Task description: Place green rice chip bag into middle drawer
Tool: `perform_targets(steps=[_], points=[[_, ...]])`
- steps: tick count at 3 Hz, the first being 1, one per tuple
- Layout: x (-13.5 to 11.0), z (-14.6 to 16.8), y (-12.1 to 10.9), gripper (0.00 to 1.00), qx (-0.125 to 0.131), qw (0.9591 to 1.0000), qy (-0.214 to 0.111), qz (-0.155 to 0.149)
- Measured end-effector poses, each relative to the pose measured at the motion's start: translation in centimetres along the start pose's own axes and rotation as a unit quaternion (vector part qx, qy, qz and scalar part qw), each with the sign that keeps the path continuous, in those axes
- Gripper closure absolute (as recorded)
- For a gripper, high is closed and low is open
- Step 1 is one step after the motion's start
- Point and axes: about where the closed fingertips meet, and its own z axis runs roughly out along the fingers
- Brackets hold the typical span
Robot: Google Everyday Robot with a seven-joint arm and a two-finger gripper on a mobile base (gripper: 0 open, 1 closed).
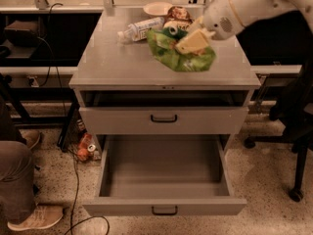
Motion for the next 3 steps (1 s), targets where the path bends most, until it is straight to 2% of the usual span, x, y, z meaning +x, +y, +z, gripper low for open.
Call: perform_targets(steps=[1,2,3], points=[[3.5,-2.2,5.1,1.00,-0.015,0.9990,0.004,0.041],[8.4,-0.8,9.5,1.00,-0.054,0.9931,0.018,0.103],[13.6,3.1,12.9,1.00,-0.092,0.9829,0.045,0.153]])
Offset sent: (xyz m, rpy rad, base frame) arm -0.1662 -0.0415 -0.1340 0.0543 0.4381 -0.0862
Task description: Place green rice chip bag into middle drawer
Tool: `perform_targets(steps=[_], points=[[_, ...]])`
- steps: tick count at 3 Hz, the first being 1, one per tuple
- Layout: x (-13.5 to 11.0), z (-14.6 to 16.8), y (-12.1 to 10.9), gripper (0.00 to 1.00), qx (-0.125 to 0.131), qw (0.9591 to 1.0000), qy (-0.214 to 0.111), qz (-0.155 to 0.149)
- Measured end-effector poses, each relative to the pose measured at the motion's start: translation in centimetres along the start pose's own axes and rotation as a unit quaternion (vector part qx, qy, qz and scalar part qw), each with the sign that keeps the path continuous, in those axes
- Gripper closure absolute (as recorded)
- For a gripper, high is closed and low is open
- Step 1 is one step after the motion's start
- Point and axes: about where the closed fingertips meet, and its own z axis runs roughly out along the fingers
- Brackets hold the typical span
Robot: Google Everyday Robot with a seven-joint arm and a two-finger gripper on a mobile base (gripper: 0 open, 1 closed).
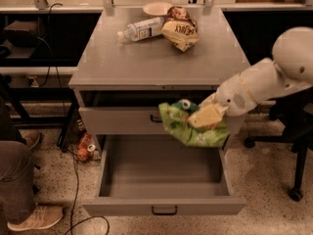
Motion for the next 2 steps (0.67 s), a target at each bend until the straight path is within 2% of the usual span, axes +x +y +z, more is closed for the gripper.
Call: perform_targets(steps=[1,2], points=[[1.94,1.96,0.75,1.00,-0.018,0.9996,0.016,0.014],[1.94,1.97,0.76,1.00,-0.018,0.9996,0.016,0.014]])
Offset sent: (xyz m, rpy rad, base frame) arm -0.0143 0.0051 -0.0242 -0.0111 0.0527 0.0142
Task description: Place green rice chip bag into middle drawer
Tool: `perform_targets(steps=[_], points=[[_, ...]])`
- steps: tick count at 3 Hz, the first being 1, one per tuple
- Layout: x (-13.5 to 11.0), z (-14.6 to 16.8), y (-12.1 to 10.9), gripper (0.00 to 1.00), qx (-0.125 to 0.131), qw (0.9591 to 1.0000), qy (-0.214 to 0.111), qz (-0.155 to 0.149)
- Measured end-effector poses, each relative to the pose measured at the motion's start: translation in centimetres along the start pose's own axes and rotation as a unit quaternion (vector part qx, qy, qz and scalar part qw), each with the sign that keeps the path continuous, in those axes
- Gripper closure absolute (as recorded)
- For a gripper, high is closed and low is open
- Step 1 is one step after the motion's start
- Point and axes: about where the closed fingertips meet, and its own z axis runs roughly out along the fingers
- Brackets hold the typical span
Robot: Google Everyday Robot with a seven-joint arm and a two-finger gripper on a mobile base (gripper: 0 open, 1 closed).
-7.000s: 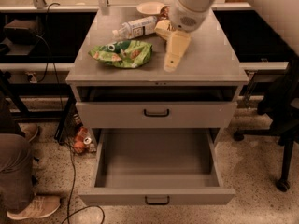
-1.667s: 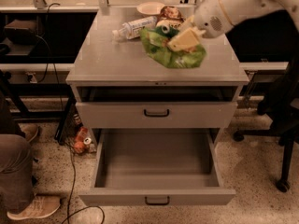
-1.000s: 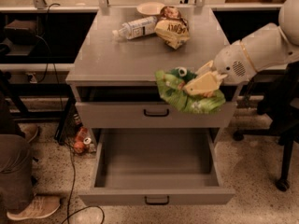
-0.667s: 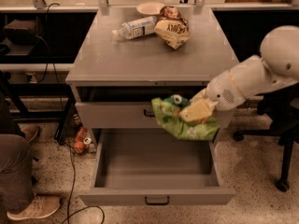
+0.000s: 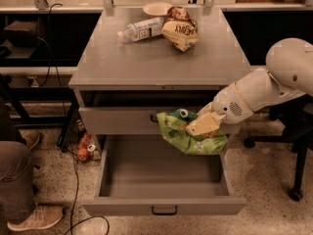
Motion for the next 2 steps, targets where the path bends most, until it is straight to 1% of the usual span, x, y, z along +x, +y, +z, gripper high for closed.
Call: perform_targets(steps=[1,2], points=[[3.0,3.0,-0.8,1.00,0.000,0.9996,0.007,0.026],[8.0,10.6,-3.3,1.00,-0.010,0.9984,0.002,0.055]])
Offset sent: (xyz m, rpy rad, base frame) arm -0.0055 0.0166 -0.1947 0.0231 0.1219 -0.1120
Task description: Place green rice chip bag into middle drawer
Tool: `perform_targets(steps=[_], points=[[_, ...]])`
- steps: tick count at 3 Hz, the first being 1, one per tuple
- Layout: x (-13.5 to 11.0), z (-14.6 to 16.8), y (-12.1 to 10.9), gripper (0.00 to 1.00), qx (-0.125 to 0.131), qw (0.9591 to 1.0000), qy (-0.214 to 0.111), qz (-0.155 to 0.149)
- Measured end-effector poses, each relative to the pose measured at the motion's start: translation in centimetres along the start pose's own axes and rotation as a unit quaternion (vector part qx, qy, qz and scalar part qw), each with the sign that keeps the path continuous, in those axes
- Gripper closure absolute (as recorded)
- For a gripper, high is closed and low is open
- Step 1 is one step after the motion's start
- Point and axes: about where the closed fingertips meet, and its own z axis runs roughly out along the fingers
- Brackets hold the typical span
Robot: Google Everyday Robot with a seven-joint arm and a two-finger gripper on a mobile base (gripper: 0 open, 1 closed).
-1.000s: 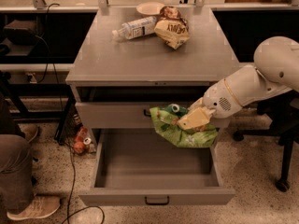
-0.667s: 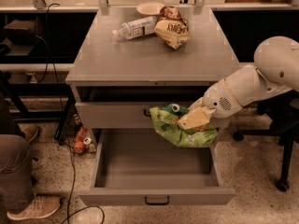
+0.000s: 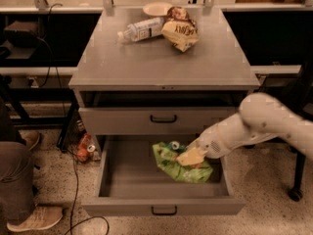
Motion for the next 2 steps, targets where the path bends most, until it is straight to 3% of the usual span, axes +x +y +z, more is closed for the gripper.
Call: perform_targets(steps=[1,2], points=[[1.5,5.0,-3.1,1.00,0.010,0.9998,-0.017,0.009],[1.2,9.2,-5.9,1.00,0.019,0.9986,-0.050,0.004]])
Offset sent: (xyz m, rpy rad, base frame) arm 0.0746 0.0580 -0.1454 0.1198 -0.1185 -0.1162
